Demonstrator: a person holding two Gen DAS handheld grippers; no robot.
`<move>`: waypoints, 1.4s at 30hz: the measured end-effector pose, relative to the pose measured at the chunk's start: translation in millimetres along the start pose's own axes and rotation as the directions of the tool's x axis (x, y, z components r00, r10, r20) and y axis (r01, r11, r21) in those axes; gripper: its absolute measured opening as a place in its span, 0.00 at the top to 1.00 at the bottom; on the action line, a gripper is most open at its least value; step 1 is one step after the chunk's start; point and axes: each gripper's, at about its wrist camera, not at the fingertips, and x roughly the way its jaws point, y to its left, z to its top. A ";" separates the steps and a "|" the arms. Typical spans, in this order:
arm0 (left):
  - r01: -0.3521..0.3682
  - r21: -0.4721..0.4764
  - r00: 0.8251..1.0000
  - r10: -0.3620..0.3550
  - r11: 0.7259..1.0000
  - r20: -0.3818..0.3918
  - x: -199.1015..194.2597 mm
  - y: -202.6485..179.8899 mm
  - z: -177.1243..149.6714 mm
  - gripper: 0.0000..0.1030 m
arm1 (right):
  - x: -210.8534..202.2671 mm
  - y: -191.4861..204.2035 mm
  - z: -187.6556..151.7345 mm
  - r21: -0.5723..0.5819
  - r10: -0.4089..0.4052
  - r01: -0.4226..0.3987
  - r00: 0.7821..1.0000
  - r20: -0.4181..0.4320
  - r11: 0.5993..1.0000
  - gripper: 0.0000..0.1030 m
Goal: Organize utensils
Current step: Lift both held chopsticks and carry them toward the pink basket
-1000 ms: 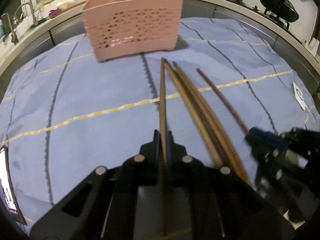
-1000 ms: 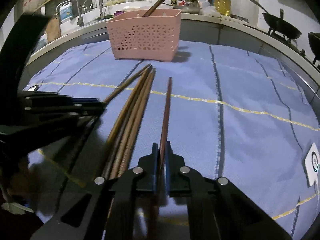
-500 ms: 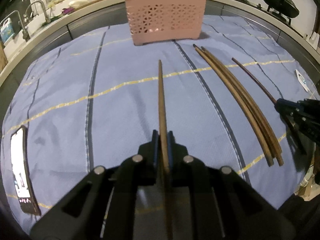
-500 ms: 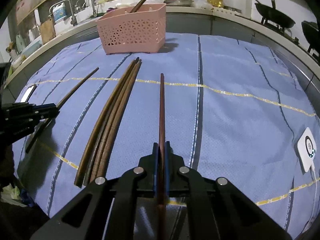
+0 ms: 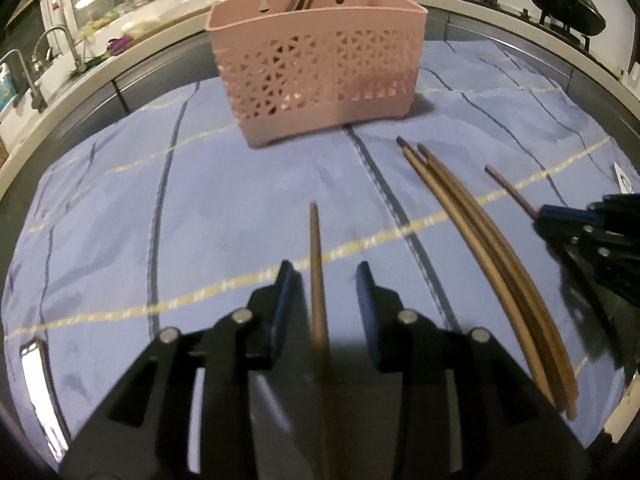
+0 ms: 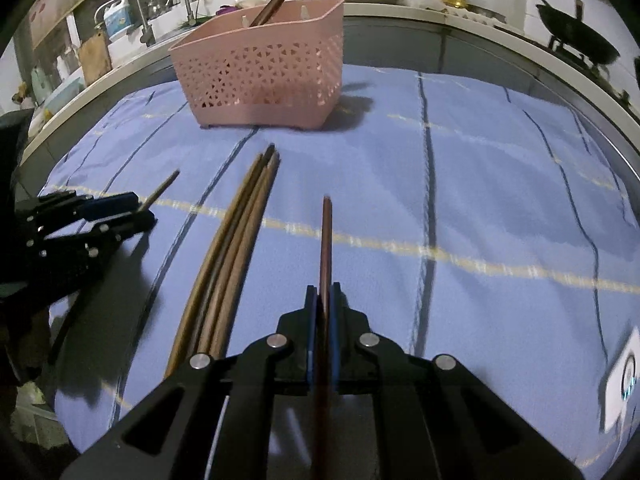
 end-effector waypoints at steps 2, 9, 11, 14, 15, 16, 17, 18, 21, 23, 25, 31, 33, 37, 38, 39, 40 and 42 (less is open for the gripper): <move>0.010 -0.011 1.000 -0.010 1.000 0.005 3.9 0.4 4.6 0.70 | 6.9 0.0 10.4 0.000 0.012 -0.012 1.000 0.004 1.000 0.93; 0.068 -0.015 0.998 -0.069 0.998 -0.005 8.5 -3.2 14.4 0.96 | 12.6 3.3 19.5 -0.006 0.023 -0.023 1.000 0.021 1.000 0.95; 0.121 -0.069 0.993 -0.121 0.990 0.000 1.9 6.6 15.7 0.96 | 1.2 -0.6 20.2 0.034 0.044 -0.046 0.997 0.060 0.998 0.95; 0.176 -0.130 0.984 -0.169 0.976 0.061 -19.9 23.6 18.6 0.96 | -29.7 -3.6 23.0 0.056 0.062 -0.072 0.984 0.164 0.996 0.95; 0.186 -0.141 0.981 -0.176 0.972 0.080 -28.2 28.3 19.8 0.96 | -43.6 -3.8 24.5 0.058 0.069 -0.082 0.975 0.210 0.995 0.95; 0.199 -0.153 0.977 -0.184 0.968 0.105 -39.4 33.4 21.2 0.96 | -50.9 -3.2 26.1 0.058 0.072 -0.088 0.969 0.235 0.994 0.95; 0.209 -0.161 0.974 -0.191 0.965 0.121 -47.1 36.6 22.0 0.96 | -63.5 -2.5 27.6 0.057 0.079 -0.098 0.958 0.277 0.994 0.95; 0.220 -0.167 0.970 -0.198 0.961 0.139 -55.0 39.7 22.6 0.96 | -74.9 -1.2 28.2 0.053 0.083 -0.105 0.945 0.315 0.993 0.95; 0.240 -0.170 0.958 -0.205 0.956 0.202 -83.0 44.5 22.3 0.96 | -96.4 2.9 31.0 0.041 0.095 -0.121 0.915 0.393 0.992 0.95; 0.257 -0.170 0.946 -0.211 0.952 0.246 -102.7 44.2 21.3 0.96 | -110.7 7.1 30.5 0.035 0.100 -0.129 0.891 0.443 0.991 0.95; 0.266 -0.167 0.937 -0.214 0.950 0.275 -116.4 44.5 20.7 0.96 | -119.2 8.9 30.2 0.032 0.100 -0.131 0.876 0.472 0.991 0.95; 0.279 -0.153 0.917 -0.215 0.948 0.337 -144.7 44.2 16.9 0.96 | -150.2 14.9 35.2 0.030 0.113 -0.153 0.833 0.542 0.988 0.95; 0.283 -0.151 0.911 -0.216 0.947 0.351 -150.9 46.1 16.6 0.96 | -160.8 19.3 37.8 0.022 0.120 -0.160 0.817 0.564 0.987 0.95; 0.284 -0.149 0.905 -0.214 0.947 0.369 -160.1 48.9 13.4 0.96 | -174.2 28.4 41.8 0.005 0.138 -0.176 0.791 0.596 0.984 0.95; 0.283 -0.150 0.905 -0.212 0.947 0.370 -160.2 49.6 12.8 0.96 | -176.0 31.0 43.3 -0.001 0.142 -0.177 0.786 0.602 0.984 0.95; 0.282 -0.152 0.905 -0.210 0.947 0.370 -160.2 50.0 12.2 0.96 | -176.6 33.1 44.5 -0.005 0.145 -0.178 0.783 0.605 0.984 0.95; 0.281 -0.153 0.906 -0.210 0.947 0.368 -159.4 50.6 11.3 0.96 | -176.6 34.6 44.8 -0.006 0.147 -0.181 0.782 0.606 0.984 0.95; 0.276 -0.157 0.910 -0.205 0.948 0.361 -157.0 51.7 10.2 0.96 | -173.8 37.9 45.9 -0.008 0.154 -0.187 0.782 0.604 0.982 0.95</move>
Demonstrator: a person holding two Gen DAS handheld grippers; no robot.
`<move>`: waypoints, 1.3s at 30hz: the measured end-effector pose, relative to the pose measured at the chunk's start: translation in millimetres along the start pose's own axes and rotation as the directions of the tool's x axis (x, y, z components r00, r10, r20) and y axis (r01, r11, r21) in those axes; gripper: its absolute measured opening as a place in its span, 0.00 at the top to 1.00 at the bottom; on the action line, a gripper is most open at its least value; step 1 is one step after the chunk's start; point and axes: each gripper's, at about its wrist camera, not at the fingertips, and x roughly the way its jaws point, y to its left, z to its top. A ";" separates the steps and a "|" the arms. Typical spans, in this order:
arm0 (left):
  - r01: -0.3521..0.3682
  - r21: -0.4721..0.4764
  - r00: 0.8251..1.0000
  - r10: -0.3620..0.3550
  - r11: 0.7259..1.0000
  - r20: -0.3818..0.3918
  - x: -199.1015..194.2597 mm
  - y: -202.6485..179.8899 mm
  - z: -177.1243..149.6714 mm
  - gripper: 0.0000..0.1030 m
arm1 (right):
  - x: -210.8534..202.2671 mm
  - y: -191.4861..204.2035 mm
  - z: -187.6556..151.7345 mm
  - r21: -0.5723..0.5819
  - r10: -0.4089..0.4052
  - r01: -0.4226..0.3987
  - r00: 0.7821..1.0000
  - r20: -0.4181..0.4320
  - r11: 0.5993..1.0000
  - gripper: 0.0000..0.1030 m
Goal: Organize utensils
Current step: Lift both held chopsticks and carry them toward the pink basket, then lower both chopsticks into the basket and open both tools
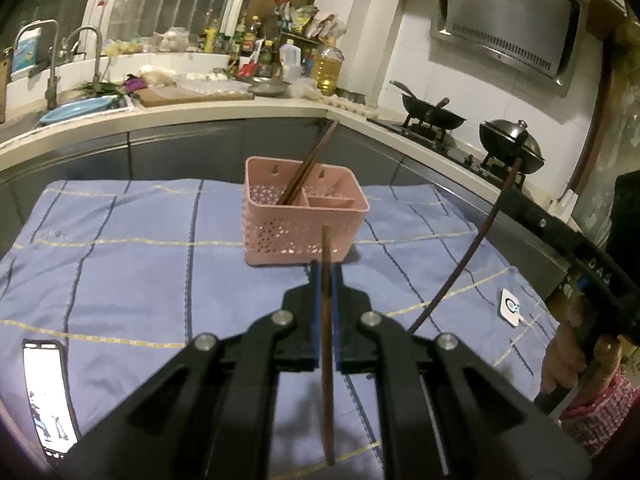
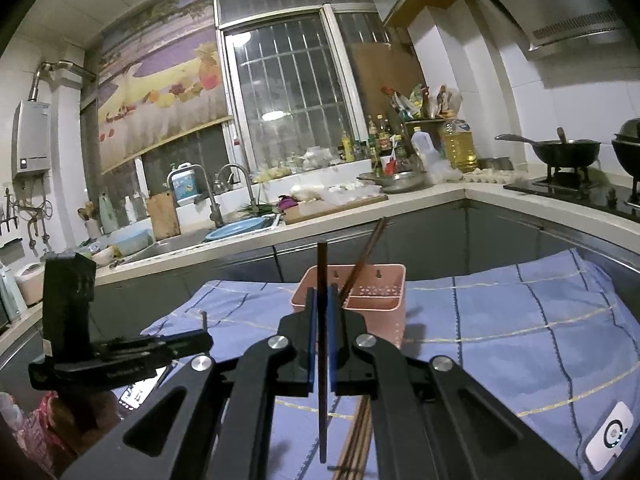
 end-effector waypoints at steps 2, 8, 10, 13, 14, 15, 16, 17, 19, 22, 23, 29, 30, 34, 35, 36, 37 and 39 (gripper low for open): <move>-0.003 -0.007 1.000 0.003 1.000 -0.011 3.1 1.8 -1.7 0.96 | 4.3 2.6 -3.0 0.000 0.001 -0.001 1.000 -0.011 1.000 0.95; -0.008 0.003 1.000 0.008 1.000 -0.002 2.3 -0.3 3.9 0.96 | 13.3 5.1 -10.0 0.003 0.004 -0.003 0.999 -0.047 1.000 0.95; -0.004 0.012 1.000 0.004 1.000 0.011 -1.6 -2.3 12.1 0.96 | 13.7 3.3 -4.4 0.017 0.016 -0.015 0.999 -0.045 1.000 0.95; -0.001 0.033 0.999 0.000 0.999 0.040 -8.7 -6.0 34.1 0.96 | 15.1 2.2 10.0 0.017 0.029 -0.028 0.999 -0.029 0.999 0.95; -0.001 0.039 0.999 -0.001 0.999 0.047 -10.2 -6.7 41.6 0.96 | 16.9 1.8 18.0 0.017 0.036 -0.036 0.999 -0.023 0.999 0.95; -0.001 0.044 0.998 -0.002 0.999 0.056 -12.2 -7.2 50.4 0.96 | 19.4 2.0 26.7 0.014 0.044 -0.044 0.999 -0.017 0.999 0.95; 0.002 0.049 0.997 -0.005 0.999 0.073 -15.3 -8.2 65.0 0.96 | 20.8 2.6 32.1 0.010 0.049 -0.048 0.999 -0.012 0.999 0.95; 0.003 0.053 0.996 -0.008 0.999 0.088 -17.5 -9.0 74.8 0.96 | 24.8 3.4 43.1 0.003 0.053 -0.053 0.999 -0.002 0.999 0.95; -0.008 0.067 0.991 -0.001 0.998 0.132 -22.7 -11.5 99.6 0.96 | 31.5 3.6 59.2 0.000 0.059 -0.059 0.998 0.014 0.998 0.95; -0.049 0.084 0.981 0.032 0.995 0.191 -25.3 -15.6 132.3 0.96 | 45.0 4.8 86.9 -0.003 0.067 -0.067 0.997 0.044 0.998 0.95; -0.056 0.083 0.978 0.038 0.995 0.205 -24.5 -16.2 143.6 0.96 | 51.0 5.5 97.0 -0.005 0.066 -0.066 0.996 0.055 0.998 0.95; -0.138 0.082 0.954 0.110 0.987 0.279 -2.6 -15.7 199.6 0.96 | 92.1 6.6 136.5 -0.024 0.046 -0.044 0.994 0.098 0.999 0.95; -0.141 0.079 0.954 0.114 0.987 0.278 2.8 -13.7 203.5 0.96 | 98.2 5.6 138.7 -0.027 0.043 -0.040 0.994 0.102 0.999 0.95; -0.169 0.075 0.956 0.144 0.983 0.257 37.7 -6.0 214.5 0.96 | 129.9 -1.3 139.4 -0.040 0.028 -0.024 0.995 0.100 0.999 0.95; -0.173 0.076 0.957 0.150 0.982 0.247 46.7 -3.8 215.2 0.96 | 135.7 -3.2 138.2 -0.040 0.025 -0.021 0.995 0.096 0.999 0.95; -0.175 0.078 0.962 0.154 0.981 0.227 58.4 -1.3 214.5 0.96 | 142.9 -6.9 135.5 -0.038 0.021 -0.018 0.996 0.089 0.999 0.95; -0.175 0.080 0.966 0.155 0.981 0.208 67.6 0.7 212.4 0.96 | 148.8 -10.6 131.6 -0.034 0.019 -0.016 0.997 0.080 0.999 0.95; -0.176 0.090 0.972 0.159 0.980 0.172 85.4 5.0 204.7 0.96 | 164.5 -21.2 121.8 -0.009 0.019 -0.019 0.999 0.047 1.000 0.95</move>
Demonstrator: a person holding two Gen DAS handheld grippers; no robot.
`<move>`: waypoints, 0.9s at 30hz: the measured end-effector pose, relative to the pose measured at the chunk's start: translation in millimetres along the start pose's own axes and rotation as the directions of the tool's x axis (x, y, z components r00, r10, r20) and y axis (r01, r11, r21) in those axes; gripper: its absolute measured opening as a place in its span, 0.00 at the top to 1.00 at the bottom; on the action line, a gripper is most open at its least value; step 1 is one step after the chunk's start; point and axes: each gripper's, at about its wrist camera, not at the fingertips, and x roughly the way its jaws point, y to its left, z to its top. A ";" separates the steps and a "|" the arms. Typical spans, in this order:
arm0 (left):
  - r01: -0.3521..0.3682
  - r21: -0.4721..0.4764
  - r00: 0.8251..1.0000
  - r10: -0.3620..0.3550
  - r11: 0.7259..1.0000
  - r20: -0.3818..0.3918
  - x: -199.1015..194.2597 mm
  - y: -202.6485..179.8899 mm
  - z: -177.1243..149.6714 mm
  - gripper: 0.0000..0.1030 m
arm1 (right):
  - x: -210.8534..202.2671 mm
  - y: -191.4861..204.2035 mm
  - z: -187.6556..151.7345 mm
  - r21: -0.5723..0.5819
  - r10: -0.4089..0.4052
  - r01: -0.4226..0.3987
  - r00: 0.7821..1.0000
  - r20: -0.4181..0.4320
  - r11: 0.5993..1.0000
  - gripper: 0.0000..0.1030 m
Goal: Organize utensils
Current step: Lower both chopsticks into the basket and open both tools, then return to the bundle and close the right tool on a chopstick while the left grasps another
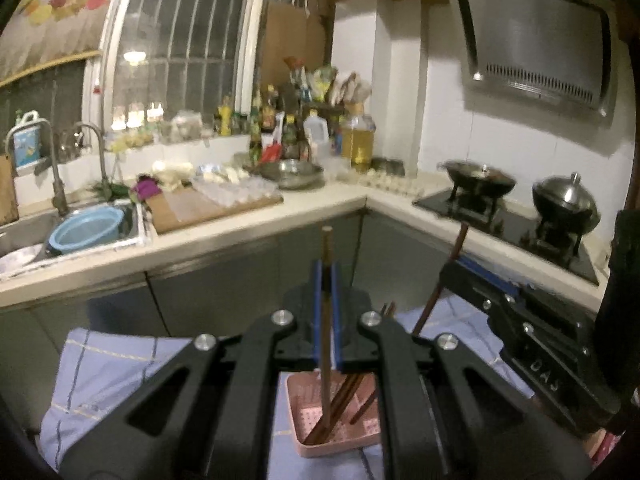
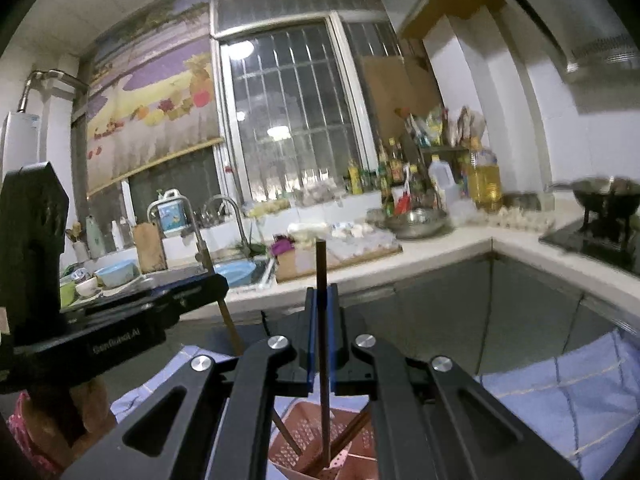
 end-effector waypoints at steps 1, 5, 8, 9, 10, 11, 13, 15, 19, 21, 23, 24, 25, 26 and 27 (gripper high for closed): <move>-0.001 0.005 1.000 0.001 1.000 -0.020 8.0 0.1 -5.9 0.96 | 4.4 -3.3 -5.0 0.010 0.002 -0.002 1.000 -0.015 1.000 0.95; 0.006 0.002 0.995 -0.005 1.000 -0.104 34.1 1.3 -25.5 0.96 | 24.6 -20.0 -30.7 0.084 0.029 -0.019 0.993 -0.114 0.996 0.95; -0.007 -0.010 0.987 0.006 1.000 -0.159 47.3 2.2 -36.5 0.80 | 31.6 -23.5 -43.7 0.121 0.057 -0.038 0.986 -0.159 0.992 0.92; -0.017 -0.014 0.986 0.015 1.000 -0.163 48.4 2.5 -38.8 0.64 | 33.0 -23.9 -46.5 0.127 0.059 -0.037 0.983 -0.173 0.991 0.91; -0.032 -0.023 0.988 0.028 0.999 -0.154 46.7 3.0 -41.3 0.56 | 32.9 -23.1 -47.4 0.128 0.055 -0.033 0.983 -0.177 0.991 0.86; -0.041 -0.027 0.989 0.036 0.999 -0.144 43.7 2.9 -42.3 0.55 | 31.6 -22.7 -48.2 0.129 0.042 -0.019 0.983 -0.179 0.991 0.75; -0.070 -0.036 0.991 0.065 0.997 -0.119 32.7 2.2 -44.7 0.53 | 25.4 -24.3 -47.8 0.139 0.024 0.000 0.986 -0.165 0.990 0.54; -0.106 -0.062 0.991 0.100 0.992 -0.084 16.6 2.7 -47.2 0.48 | 12.7 -25.8 -45.6 0.151 0.007 0.012 0.992 -0.126 0.988 0.51; -0.122 -0.132 0.993 0.121 0.984 -0.016 -26.7 3.5 -69.8 0.47 | -26.4 -27.8 -46.4 0.175 0.002 0.010 0.998 -0.065 0.985 0.51; -0.120 -0.154 0.993 0.121 0.981 -0.005 -42.2 4.0 -85.0 0.47 | -46.5 -32.1 -51.8 0.194 -0.008 0.016 0.999 -0.040 0.981 0.51; -0.120 -0.162 0.993 0.119 0.980 -0.017 -56.3 4.0 -109.4 0.47 | -72.9 -34.2 -67.0 0.213 -0.033 0.038 0.999 -0.026 0.976 0.51; -0.125 -0.158 0.992 0.120 0.980 -0.040 -61.2 3.5 -125.4 0.47 | -87.7 -35.3 -78.2 0.215 -0.049 0.054 0.998 -0.027 0.975 0.51; -0.123 -0.151 0.992 0.115 0.981 -0.060 -63.2 2.4 -136.3 0.47 | -95.0 -35.6 -84.6 0.212 -0.059 0.064 0.998 -0.030 0.975 0.51; -0.119 -0.140 0.990 0.107 0.983 -0.089 -64.4 1.8 -149.7 0.47 | -106.4 -35.9 -97.7 0.201 -0.080 0.087 0.996 -0.044 0.976 0.51; -0.120 -0.123 0.986 0.104 0.985 -0.130 -63.7 -0.5 -166.4 0.47 | -113.4 -36.3 -110.1 0.189 -0.097 0.108 0.993 -0.069 0.976 0.51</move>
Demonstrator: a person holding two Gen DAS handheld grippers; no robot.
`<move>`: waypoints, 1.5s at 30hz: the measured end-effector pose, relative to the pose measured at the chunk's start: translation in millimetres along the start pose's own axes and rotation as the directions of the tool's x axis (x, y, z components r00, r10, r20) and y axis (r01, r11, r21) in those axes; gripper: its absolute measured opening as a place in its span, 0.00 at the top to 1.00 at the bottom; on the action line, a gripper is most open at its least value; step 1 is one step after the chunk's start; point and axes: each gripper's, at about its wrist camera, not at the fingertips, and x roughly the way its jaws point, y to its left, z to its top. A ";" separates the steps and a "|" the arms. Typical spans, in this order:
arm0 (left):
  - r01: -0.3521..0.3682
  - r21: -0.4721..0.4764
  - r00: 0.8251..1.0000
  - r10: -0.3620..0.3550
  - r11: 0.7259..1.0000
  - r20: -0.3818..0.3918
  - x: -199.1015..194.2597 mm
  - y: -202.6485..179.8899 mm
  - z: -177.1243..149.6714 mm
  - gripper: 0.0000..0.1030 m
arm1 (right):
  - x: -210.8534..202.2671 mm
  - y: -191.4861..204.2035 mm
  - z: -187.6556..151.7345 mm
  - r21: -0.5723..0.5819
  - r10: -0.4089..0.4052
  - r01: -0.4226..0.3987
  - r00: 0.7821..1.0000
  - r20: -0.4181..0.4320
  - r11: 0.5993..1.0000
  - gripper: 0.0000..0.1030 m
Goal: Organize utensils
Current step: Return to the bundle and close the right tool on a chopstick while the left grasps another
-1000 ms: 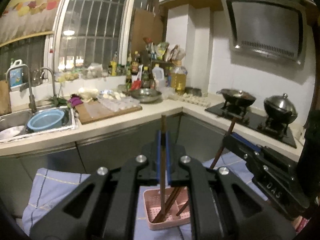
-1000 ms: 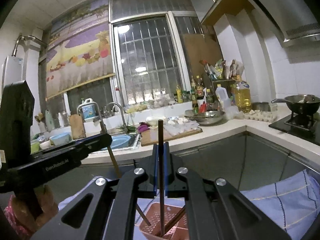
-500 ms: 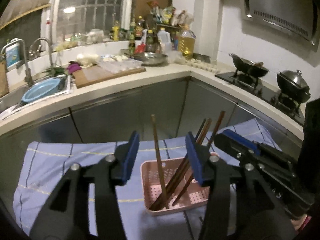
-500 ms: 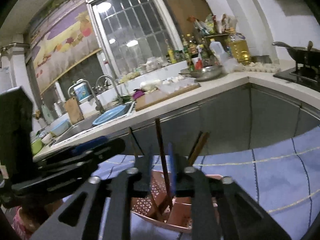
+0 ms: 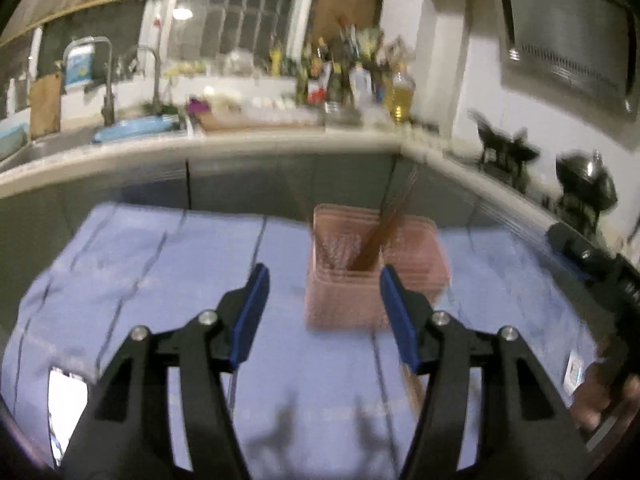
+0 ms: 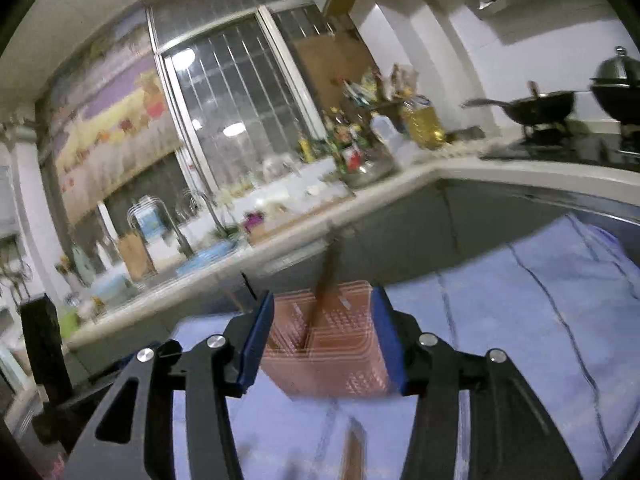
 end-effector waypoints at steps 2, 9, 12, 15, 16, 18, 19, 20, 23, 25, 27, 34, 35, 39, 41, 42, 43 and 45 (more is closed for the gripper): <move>0.005 0.022 0.998 -0.004 1.000 -0.060 5.8 -0.5 -22.2 0.47 | -4.8 -6.2 -30.8 -0.030 -0.041 0.039 0.995 -0.094 0.999 0.52; 0.072 0.002 0.963 -0.069 0.997 -0.259 26.0 0.5 -83.7 0.47 | 3.5 -11.8 -124.8 -0.151 -0.141 0.087 0.907 -0.397 0.985 0.67; 0.104 -0.038 0.947 -0.111 0.994 -0.302 29.0 3.1 -94.2 0.47 | 3.5 0.1 -144.9 -0.216 -0.161 0.070 0.885 -0.437 0.974 0.68; 0.117 -0.049 0.938 -0.127 0.992 -0.322 28.5 -0.6 -98.9 0.47 | 4.5 10.1 -154.9 -0.268 -0.172 0.052 0.878 -0.447 0.962 0.68; 0.125 -0.053 0.935 -0.136 0.991 -0.327 28.0 -2.8 -98.8 0.47 | 5.6 12.8 -157.7 -0.273 -0.171 0.047 0.876 -0.451 0.961 0.68; 0.139 -0.051 0.932 -0.148 0.989 -0.331 26.2 -8.1 -99.4 0.47 | 6.9 14.4 -163.9 -0.280 -0.169 0.037 0.870 -0.464 0.959 0.68; 0.142 -0.046 0.932 -0.149 0.989 -0.332 26.1 -10.6 -98.6 0.47 | 8.3 15.6 -165.1 -0.286 -0.173 0.036 0.866 -0.469 0.957 0.68; 0.146 -0.040 0.931 -0.151 0.989 -0.333 25.9 -14.1 -98.8 0.47 | 9.8 15.8 -167.3 -0.295 -0.178 0.035 0.861 -0.476 0.955 0.68; 0.159 -0.028 0.926 -0.159 0.987 -0.343 27.9 -23.0 -100.2 0.47 | 12.0 14.6 -174.9 -0.352 -0.228 0.057 0.854 -0.467 0.934 0.68; 0.167 -0.018 0.922 -0.163 0.986 -0.352 30.2 -29.8 -101.4 0.47 | 13.9 11.4 -172.4 -0.345 -0.234 0.068 0.853 -0.466 0.936 0.68; 0.178 -0.009 0.916 -0.169 0.984 -0.363 33.6 -36.6 -102.9 0.47 | 12.2 6.1 -169.8 -0.318 -0.230 0.079 0.852 -0.470 0.945 0.68; 0.207 0.043 0.896 -0.172 0.977 -0.410 53.8 -66.7 -109.8 0.47 | -4.0 -16.2 -155.5 -0.196 -0.192 0.114 0.875 -0.445 0.974 0.68; 0.205 0.054 0.895 -0.165 0.977 -0.414 56.4 -70.6 -111.2 0.47 | -5.5 -18.1 -154.4 -0.188 -0.191 0.118 0.876 -0.443 0.975 0.68; 0.185 0.099 0.892 -0.125 0.978 -0.435 68.1 -83.4 -119.7 0.47 | -11.9 -28.8 -151.2 -0.145 -0.181 0.131 0.884 -0.431 0.981 0.68; 0.159 0.121 0.892 -0.090 0.980 -0.443 73.7 -86.7 -124.2 0.47 | -13.6 -33.0 -150.8 -0.131 -0.176 0.131 0.887 -0.428 0.983 0.68; 0.147 0.143 0.897 -0.071 0.979 -0.436 73.6 -89.9 -125.3 0.47 | -14.3 -34.1 -151.0 -0.127 -0.173 0.131 0.888 -0.426 0.983 0.68; 0.143 0.155 0.900 -0.063 0.977 -0.431 73.4 -91.8 -125.9 0.47 | -14.6 -34.9 -151.0 -0.122 -0.171 0.131 0.889 -0.425 0.984 0.68; 0.138 0.162 0.902 -0.057 0.977 -0.428 74.1 -94.1 -127.0 0.47 | -14.5 -36.1 -151.4 -0.115 -0.165 0.128 0.890 -0.425 0.985 0.68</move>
